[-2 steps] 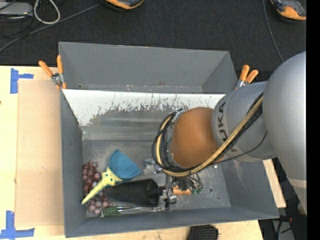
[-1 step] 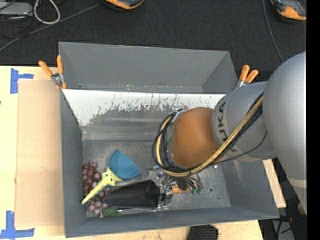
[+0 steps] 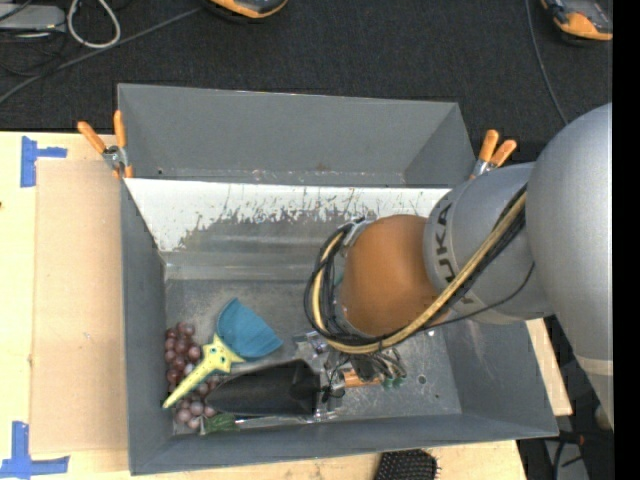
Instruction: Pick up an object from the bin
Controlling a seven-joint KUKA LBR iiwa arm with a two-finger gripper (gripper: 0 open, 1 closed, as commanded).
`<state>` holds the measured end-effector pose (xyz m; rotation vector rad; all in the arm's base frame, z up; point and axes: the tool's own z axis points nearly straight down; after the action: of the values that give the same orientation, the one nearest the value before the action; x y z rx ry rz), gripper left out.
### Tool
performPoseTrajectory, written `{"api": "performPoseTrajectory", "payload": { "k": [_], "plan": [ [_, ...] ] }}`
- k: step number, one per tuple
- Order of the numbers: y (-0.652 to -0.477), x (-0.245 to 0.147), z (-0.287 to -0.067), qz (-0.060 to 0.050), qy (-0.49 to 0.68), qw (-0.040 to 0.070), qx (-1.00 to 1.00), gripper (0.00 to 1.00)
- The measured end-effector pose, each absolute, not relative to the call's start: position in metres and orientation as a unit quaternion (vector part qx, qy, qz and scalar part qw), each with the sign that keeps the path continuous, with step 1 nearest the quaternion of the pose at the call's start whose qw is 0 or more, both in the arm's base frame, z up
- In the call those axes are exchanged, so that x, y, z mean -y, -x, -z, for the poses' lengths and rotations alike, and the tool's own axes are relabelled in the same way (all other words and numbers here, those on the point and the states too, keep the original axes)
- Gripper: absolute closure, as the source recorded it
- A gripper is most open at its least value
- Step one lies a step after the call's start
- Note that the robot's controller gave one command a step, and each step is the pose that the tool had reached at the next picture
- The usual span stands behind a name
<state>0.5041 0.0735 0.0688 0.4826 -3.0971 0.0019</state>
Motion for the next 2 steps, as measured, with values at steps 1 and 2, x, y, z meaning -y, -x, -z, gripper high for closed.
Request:
{"api": "performPoseTrajectory", "payload": {
  "k": [1,2],
  "plan": [
    [-0.5041,-0.0735,-0.0688,-0.001,-0.154,0.004,0.988,1.0],
    [-0.5036,-0.0728,-0.069,0.0,-0.187,0.004,0.982,1.0]
  ]
}}
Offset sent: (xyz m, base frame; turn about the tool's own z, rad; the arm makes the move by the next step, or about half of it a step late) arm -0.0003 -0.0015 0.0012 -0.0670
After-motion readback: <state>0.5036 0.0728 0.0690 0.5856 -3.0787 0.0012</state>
